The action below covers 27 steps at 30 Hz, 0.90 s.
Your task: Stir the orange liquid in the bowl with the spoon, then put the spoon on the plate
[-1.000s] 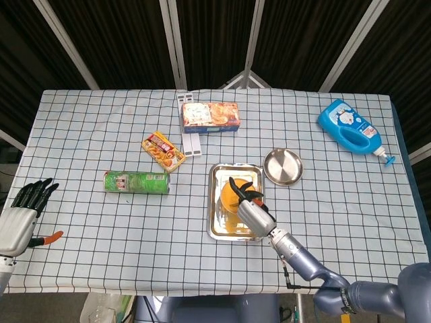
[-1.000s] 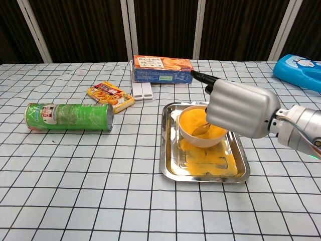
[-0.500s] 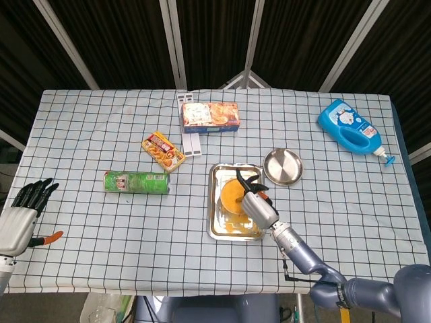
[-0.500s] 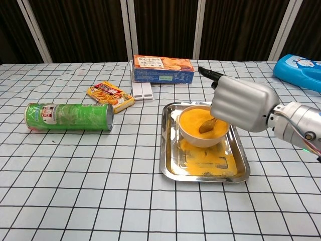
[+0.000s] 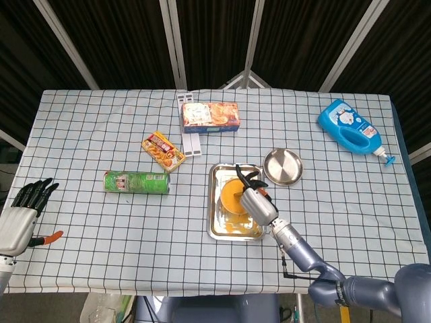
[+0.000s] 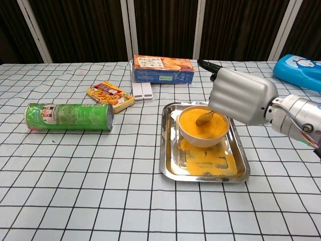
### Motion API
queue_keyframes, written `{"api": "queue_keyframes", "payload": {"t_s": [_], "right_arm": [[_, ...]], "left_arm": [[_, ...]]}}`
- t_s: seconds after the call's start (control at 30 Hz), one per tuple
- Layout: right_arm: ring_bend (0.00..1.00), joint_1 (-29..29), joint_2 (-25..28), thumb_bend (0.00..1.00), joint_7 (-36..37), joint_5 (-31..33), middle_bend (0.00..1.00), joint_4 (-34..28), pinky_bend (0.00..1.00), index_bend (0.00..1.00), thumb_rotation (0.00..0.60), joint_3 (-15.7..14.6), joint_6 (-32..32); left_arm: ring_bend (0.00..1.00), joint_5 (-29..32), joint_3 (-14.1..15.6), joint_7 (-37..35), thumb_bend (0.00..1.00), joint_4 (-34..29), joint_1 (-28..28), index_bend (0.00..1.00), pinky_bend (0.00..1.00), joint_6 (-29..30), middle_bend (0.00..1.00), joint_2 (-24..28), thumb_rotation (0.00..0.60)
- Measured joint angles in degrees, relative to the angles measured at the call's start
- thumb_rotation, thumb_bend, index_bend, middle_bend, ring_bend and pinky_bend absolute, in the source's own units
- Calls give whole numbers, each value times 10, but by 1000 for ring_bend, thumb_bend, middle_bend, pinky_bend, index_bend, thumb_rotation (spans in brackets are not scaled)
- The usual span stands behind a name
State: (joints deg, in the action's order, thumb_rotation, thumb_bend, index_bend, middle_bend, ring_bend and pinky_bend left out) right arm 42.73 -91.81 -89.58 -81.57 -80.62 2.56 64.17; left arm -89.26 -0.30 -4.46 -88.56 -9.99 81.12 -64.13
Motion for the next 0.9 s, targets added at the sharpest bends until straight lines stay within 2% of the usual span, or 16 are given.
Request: {"api": "queue_keyframes", "payload": {"t_s": [0.47,0.67,0.9], "right_arm": [[390,-9,39,705,-30,-14,711,-91,0,829,600,-17,4],[390,-15,51,705,-41,-14,711,-106,0,829,600,-25,1],[390,-21,50,706,-39,-9,711,-94,0,829,600,-31,-4]], "left_arm": [[0,-5,1,0,0,1,1,0,0,5,0,0,600],[0,-4,1,0,0,1,2,0,0,6,0,-1,600],[0,-3,1,1,0,1,1,0,0,4,0,-1,600]]}}
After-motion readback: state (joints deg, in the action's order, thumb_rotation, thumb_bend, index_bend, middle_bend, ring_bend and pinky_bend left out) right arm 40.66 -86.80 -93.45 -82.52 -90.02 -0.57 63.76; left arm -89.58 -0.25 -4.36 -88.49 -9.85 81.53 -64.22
